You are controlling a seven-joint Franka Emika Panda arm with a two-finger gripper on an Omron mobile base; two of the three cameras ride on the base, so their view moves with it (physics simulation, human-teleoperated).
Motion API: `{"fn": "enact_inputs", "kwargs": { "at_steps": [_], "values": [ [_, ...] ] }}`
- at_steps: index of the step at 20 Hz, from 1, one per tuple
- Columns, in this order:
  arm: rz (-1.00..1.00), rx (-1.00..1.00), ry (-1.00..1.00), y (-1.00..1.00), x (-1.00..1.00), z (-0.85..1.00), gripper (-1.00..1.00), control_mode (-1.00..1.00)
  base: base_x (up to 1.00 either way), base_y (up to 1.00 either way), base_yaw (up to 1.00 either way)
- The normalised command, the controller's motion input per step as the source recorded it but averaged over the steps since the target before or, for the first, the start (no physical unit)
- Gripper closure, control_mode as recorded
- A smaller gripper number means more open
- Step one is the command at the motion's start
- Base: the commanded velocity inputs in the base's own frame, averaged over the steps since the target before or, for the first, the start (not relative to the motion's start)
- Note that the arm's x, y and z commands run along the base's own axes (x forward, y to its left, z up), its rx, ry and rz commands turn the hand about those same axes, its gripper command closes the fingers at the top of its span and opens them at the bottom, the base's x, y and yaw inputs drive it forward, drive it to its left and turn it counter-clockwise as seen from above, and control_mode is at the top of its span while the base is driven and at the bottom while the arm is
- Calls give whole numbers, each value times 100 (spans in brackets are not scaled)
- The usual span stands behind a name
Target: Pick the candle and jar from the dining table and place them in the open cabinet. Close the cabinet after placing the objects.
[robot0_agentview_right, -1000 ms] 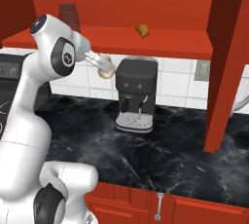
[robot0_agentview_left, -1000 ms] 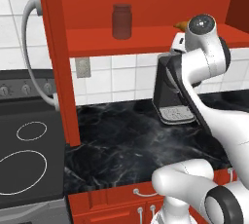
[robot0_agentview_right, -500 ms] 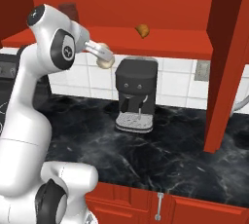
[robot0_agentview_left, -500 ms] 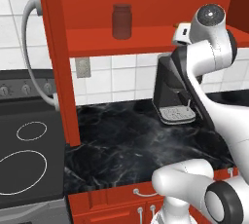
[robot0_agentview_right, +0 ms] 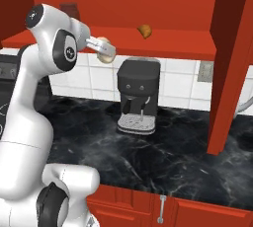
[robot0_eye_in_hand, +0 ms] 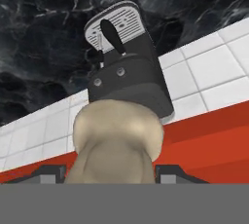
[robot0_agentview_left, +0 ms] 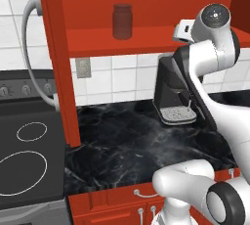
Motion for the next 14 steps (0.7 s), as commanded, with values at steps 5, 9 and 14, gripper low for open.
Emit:
{"fn": "enact_inputs", "kwargs": {
  "at_steps": [5, 9, 14],
  "values": [
    [4, -4, -7, 5, 11, 19, 100, -100, 0, 0, 0],
    [5, -1, 0, 12, 21, 31, 100, -100, 0, 0, 0],
    [4, 0, 0, 10, 30, 33, 100, -100, 0, 0, 0]
  ]
}}
